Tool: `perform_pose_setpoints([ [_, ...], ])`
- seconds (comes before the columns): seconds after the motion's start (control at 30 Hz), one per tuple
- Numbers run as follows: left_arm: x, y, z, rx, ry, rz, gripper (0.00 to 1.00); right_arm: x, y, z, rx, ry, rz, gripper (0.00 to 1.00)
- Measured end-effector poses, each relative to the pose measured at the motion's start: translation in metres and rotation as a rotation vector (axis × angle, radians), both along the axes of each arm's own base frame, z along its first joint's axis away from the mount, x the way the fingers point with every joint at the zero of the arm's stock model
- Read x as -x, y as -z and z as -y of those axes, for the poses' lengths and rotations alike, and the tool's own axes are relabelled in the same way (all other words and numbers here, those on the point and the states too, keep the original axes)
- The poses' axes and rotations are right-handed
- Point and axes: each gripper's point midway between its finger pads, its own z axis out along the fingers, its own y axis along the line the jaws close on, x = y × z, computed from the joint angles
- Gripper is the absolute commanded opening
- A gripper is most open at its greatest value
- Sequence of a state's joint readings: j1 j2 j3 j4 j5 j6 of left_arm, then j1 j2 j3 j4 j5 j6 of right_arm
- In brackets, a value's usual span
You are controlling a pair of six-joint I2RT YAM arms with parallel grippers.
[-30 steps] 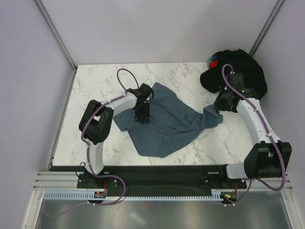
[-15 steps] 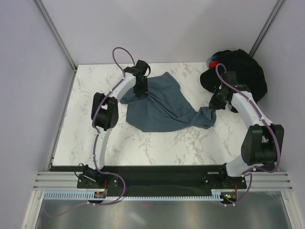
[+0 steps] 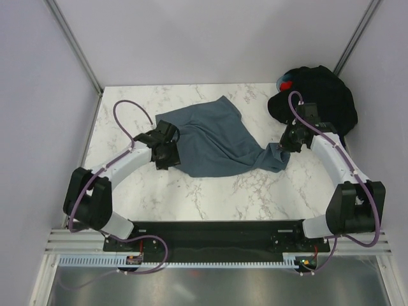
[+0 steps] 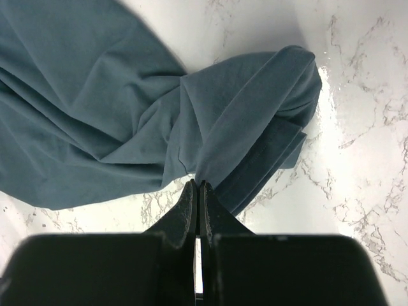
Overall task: Fold and stack the t-shirts
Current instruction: Flatten the tshirt out
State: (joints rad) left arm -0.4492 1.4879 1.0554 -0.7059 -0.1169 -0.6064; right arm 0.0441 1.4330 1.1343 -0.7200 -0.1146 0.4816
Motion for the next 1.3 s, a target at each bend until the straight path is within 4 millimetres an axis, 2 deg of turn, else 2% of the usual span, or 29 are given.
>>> perform_pose_setpoints([
  [0.07,0.007,0.023,0.002,0.017,-0.01,-0.043,0.63,0.003,0.0,0.0,-0.001,-0.003,0.002,0.0],
  [0.17,0.011,0.048,0.009,0.055,-0.021,-0.08,0.65,0.007,-0.002,0.0,0.002,-0.008,0.01,0.01],
  [0.23,0.01,0.056,0.012,0.071,-0.031,-0.079,0.66,0.008,-0.004,0.0,0.004,-0.011,0.021,0.01],
  [0.43,-0.004,0.063,0.024,0.128,-0.066,-0.044,0.65,0.01,-0.012,0.001,0.006,-0.017,0.047,0.01],
  [0.57,-0.014,0.063,0.028,0.151,-0.083,-0.013,0.63,0.015,-0.007,0.001,0.01,-0.021,0.036,0.0],
  [0.67,-0.022,0.063,0.032,0.167,-0.093,0.007,0.54,0.017,-0.003,0.001,0.012,-0.024,0.026,0.0],
  [0.7,-0.026,0.063,0.034,0.174,-0.097,0.016,0.46,0.018,-0.003,0.002,0.012,-0.024,0.024,0.0],
  [0.77,-0.031,0.065,0.036,0.184,-0.108,0.027,0.36,0.018,-0.003,0.002,0.014,-0.026,0.025,0.0],
  [0.8,-0.034,0.065,0.037,0.189,-0.11,0.033,0.25,0.018,-0.003,0.002,0.014,-0.026,0.026,0.0],
  [0.9,-0.038,0.067,0.039,0.191,-0.114,0.037,0.09,0.018,-0.003,0.002,0.015,-0.029,0.025,0.0],
  [0.93,-0.038,0.066,0.039,0.19,-0.114,0.037,0.08,0.018,-0.003,0.002,0.015,-0.029,0.024,0.0],
  [1.03,-0.037,0.059,0.038,0.185,-0.112,0.035,0.06,0.02,-0.003,0.002,0.016,-0.029,0.016,0.0],
  [1.1,-0.034,0.047,0.035,0.184,-0.109,0.043,0.07,0.023,-0.006,0.002,0.016,-0.029,0.009,0.0],
  [1.2,-0.029,0.01,0.033,0.207,-0.093,0.092,0.08,0.022,-0.022,0.002,0.015,-0.029,0.029,0.0],
  [1.3,-0.027,-0.043,0.032,0.255,-0.068,0.182,0.07,0.017,-0.05,0.002,0.013,-0.029,0.09,0.0],
])
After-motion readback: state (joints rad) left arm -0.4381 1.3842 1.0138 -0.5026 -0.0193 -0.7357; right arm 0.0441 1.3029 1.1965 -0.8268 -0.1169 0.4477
